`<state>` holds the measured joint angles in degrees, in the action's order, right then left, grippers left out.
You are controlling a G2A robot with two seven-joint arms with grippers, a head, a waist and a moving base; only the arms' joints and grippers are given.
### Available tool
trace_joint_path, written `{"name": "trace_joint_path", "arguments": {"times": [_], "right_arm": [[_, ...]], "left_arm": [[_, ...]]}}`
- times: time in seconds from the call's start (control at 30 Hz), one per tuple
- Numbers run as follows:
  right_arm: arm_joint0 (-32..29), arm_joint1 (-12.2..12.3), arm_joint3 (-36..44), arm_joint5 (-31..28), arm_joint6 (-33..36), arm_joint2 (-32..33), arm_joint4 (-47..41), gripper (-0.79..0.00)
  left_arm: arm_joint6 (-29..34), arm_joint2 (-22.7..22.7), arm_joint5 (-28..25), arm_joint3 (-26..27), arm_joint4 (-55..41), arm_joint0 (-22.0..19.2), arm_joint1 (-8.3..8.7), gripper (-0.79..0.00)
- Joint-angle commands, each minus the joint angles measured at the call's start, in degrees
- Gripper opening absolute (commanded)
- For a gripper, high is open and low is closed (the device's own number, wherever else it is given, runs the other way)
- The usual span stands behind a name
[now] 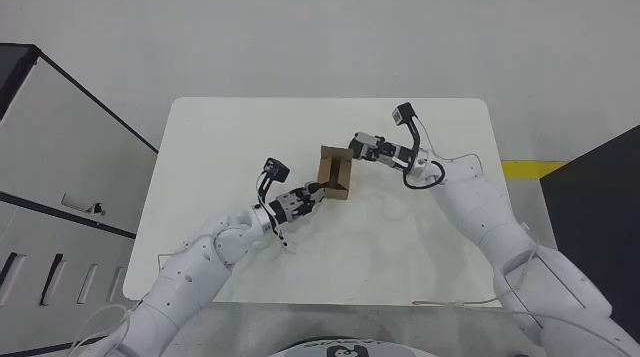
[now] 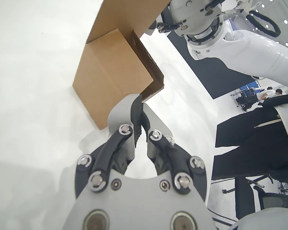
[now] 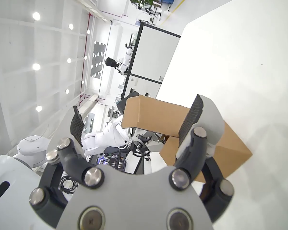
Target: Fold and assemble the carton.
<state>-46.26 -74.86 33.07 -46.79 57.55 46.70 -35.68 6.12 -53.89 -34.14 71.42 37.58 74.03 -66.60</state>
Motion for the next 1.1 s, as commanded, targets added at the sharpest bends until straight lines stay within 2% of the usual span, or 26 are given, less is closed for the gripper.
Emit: {"name": "trace_joint_path", "arguments": {"times": [0.0,0.27,0.87,1.07], "right_arm": [[-0.18,-0.02,0.1,0.26,0.2,0.12,-0.08,0.0],[-1.27,0.37,0.98,0.85,0.79,0.89,0.24,0.0],[-3.46,1.38,3.23,2.27,2.21,2.74,0.89,0.0],[-3.44,1.67,3.53,1.21,1.15,3.76,1.56,0.0]], "left_arm": [[-0.7,-0.12,0.78,-0.16,0.13,-0.14,-0.12,-0.785],[-3.39,-0.95,3.28,-0.96,0.46,-0.26,-0.48,-0.785],[-6.51,-1.28,4.12,-2.61,1.8,-2.23,-1.53,-0.785],[-6.46,-2.67,3.53,-2.35,2.17,-1.2,-1.25,-0.785]]}}
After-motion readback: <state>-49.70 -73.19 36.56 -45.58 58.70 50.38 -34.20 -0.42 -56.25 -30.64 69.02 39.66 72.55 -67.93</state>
